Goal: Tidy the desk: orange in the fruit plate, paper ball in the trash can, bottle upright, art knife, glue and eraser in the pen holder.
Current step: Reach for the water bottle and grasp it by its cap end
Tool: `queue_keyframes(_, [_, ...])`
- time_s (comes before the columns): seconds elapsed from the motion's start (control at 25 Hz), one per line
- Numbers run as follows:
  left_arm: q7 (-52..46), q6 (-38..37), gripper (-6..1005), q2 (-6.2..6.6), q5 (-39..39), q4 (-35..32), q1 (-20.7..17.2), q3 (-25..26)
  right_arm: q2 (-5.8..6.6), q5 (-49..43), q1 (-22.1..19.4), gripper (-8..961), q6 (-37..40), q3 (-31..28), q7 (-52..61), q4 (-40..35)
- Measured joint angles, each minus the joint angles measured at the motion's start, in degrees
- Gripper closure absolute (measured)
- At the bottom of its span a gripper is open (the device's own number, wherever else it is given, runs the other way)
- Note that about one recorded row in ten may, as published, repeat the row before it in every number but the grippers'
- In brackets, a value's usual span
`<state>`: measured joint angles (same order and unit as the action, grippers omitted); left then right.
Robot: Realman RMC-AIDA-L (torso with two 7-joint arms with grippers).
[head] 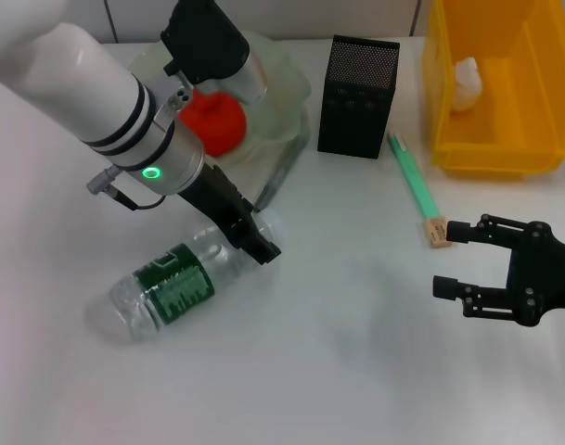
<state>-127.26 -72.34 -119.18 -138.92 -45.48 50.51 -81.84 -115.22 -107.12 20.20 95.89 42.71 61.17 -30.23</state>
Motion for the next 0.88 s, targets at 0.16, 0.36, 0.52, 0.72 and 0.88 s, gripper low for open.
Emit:
queue_keyframes(0.16, [0.00, 0.06, 205, 0.00, 0.37, 0.10, -0.11, -0.48, 0.00, 0.01, 0.01, 175, 0.00, 0.00, 0.00, 0.00])
queue_keyframes(0.36, [-0.01, 0.20, 316, 0.00, 1.04, 0.10, -0.15, -1.12, 0.00, 0.01, 0.01, 175, 0.00, 0.00, 0.00, 0.00])
queue_keyframes(0.52, [-0.40, 0.53, 377, 0.00, 1.04, 0.10, -0.11, -2.35, 0.00, 0.01, 0.01, 176, 0.00, 0.00, 0.00, 0.00])
queue_keyframes(0.72, [-0.58, 0.82, 426, 0.00, 1.05, 0.08, 0.08, -3.15, 0.00, 0.01, 0.08, 176, -0.05, 0.00, 0.00, 0.00])
queue_keyframes(0.88, [-0.65, 0.98, 508, 0.00, 1.04, 0.05, 0.09, -3.16, 0.02, 0.00, 0.10, 176, -0.08, 0.00, 0.00, 0.00])
